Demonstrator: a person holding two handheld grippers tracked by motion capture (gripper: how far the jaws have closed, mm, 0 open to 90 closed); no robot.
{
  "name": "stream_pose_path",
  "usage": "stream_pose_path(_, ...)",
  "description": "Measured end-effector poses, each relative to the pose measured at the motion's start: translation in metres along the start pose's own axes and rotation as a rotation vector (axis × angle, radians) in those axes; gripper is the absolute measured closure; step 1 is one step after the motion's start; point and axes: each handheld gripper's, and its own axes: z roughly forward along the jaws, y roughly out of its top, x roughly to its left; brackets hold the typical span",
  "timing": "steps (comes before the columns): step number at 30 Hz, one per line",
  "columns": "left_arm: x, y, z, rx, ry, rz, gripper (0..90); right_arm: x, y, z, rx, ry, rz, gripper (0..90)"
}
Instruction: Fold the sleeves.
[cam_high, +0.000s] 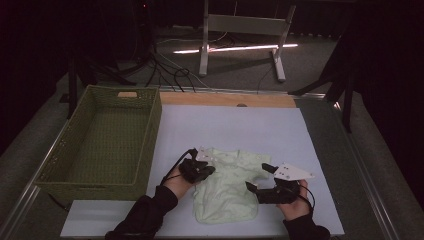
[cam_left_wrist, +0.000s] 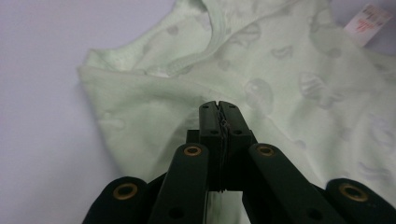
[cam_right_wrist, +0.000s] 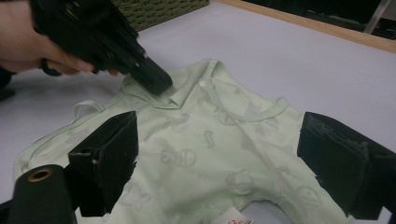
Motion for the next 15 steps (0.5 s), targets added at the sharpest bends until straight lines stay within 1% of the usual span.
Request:
stream_pose_path(1, 0.000, 0.000, -0.005, -0.014, 0.002, -0.004, 88.2, 0.000, 0.000, 0.000, 0.001, -0.001, -0.002, 12.5)
stream_pose_path(2, 0.001, 0.000, -0.010, -0.025, 0.004, -0.008, 85.4, 0.000, 0.000, 0.000, 0.001, 0.000, 0.000, 12.4)
stream_pose_path(3, 0.001, 0.000, -0.014, -0.036, 0.006, -0.009, 85.4, 0.000, 0.000, 0.000, 0.002, 0.000, 0.001, 12.4)
stream_pose_path(5, 0.002, -0.001, -0.022, -0.054, 0.018, -0.014, 78.9, 0.001, 0.000, 0.000, 0.002, 0.000, 0.001, 12.5)
stream_pose_path(7, 0.003, -0.002, -0.029, -0.067, 0.017, -0.022, 78.0, 0.001, 0.000, 0.000, 0.001, 0.003, -0.004, 12.5)
stream_pose_path(9, 0.003, -0.004, -0.033, -0.072, 0.017, -0.028, 72.7, 0.001, 0.001, 0.001, -0.001, 0.006, -0.004, 12.5)
stream_pose_path(10, 0.003, -0.006, -0.035, -0.075, 0.019, -0.024, 72.7, 0.001, 0.001, 0.001, -0.002, 0.004, -0.006, 12.5)
stream_pose_path(11, 0.003, -0.007, -0.037, -0.080, 0.023, -0.028, 72.5, 0.001, 0.001, 0.001, -0.003, 0.005, -0.005, 12.6)
stream_pose_path(12, 0.003, -0.008, -0.039, -0.079, 0.026, -0.031, 68.7, 0.001, 0.001, 0.001, -0.002, 0.006, -0.003, 12.5)
stream_pose_path(14, 0.003, -0.011, -0.042, -0.086, 0.030, -0.033, 66.6, 0.000, 0.001, 0.000, 0.000, 0.003, -0.002, 12.5)
stream_pose_path(15, 0.003, -0.013, -0.043, -0.087, 0.035, -0.032, 63.2, 0.000, 0.001, 0.000, -0.001, 0.003, -0.001, 12.5)
